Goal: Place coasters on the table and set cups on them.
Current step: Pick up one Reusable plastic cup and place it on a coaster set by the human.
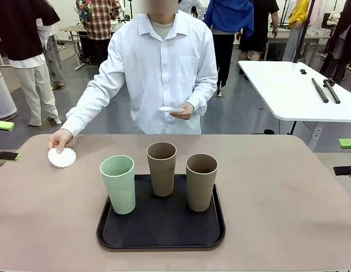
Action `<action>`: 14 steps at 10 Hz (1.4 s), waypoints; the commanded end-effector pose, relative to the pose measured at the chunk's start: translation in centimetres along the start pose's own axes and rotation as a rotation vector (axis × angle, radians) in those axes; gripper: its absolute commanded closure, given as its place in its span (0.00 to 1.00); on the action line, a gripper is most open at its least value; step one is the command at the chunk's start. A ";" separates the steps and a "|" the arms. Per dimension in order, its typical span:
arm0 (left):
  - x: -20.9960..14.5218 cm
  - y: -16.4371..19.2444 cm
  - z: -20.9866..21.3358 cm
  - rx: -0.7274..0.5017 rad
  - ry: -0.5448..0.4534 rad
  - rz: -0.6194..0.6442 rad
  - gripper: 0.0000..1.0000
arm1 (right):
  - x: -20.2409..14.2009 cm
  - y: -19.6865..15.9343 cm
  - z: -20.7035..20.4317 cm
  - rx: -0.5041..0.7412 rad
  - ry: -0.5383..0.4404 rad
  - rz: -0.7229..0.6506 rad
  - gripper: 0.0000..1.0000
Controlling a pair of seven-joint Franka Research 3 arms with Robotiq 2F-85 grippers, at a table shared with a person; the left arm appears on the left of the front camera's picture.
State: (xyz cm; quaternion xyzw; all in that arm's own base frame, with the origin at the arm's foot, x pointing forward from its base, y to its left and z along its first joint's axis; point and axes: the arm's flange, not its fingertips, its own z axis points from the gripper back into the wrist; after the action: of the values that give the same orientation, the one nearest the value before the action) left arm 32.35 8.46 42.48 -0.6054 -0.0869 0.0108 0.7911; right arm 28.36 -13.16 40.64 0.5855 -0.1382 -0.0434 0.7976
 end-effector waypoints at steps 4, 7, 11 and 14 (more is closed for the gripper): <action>-0.1 -0.1 0.1 -0.014 -0.003 -0.014 0.00 | 0.1 -0.1 0.0 0.008 -0.003 -0.006 0.00; -0.1 -0.1 0.1 -0.014 -0.003 -0.014 0.00 | 0.1 -0.1 0.0 0.008 -0.003 -0.006 0.00; -0.1 -0.1 0.1 -0.014 -0.003 -0.014 0.00 | 0.1 -0.1 0.0 0.008 -0.003 -0.006 0.00; -0.1 -0.1 0.1 -0.014 -0.003 -0.014 0.00 | 0.1 -0.1 0.0 0.008 -0.003 -0.006 0.00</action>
State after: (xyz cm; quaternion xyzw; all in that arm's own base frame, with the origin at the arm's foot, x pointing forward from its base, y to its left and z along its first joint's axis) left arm 32.34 8.45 42.48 -0.6055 -0.0869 0.0107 0.7910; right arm 28.35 -13.17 40.64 0.5854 -0.1382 -0.0435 0.7977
